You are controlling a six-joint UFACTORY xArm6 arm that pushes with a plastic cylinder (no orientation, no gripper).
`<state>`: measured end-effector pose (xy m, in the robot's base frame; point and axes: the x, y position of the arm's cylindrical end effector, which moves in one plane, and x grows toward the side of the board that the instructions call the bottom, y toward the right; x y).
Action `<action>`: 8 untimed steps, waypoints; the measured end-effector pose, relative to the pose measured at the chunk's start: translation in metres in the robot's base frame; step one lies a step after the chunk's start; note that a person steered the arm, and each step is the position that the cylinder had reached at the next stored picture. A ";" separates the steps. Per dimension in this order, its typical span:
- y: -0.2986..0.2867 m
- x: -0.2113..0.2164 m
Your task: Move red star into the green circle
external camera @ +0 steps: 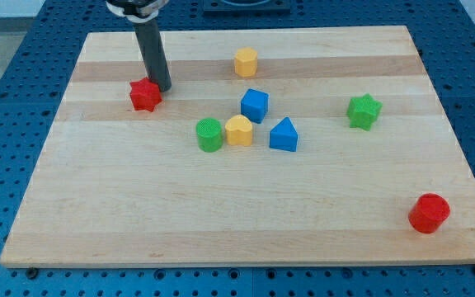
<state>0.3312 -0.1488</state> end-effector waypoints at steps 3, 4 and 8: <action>-0.049 -0.009; -0.047 0.011; -0.010 0.042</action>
<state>0.3728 -0.1592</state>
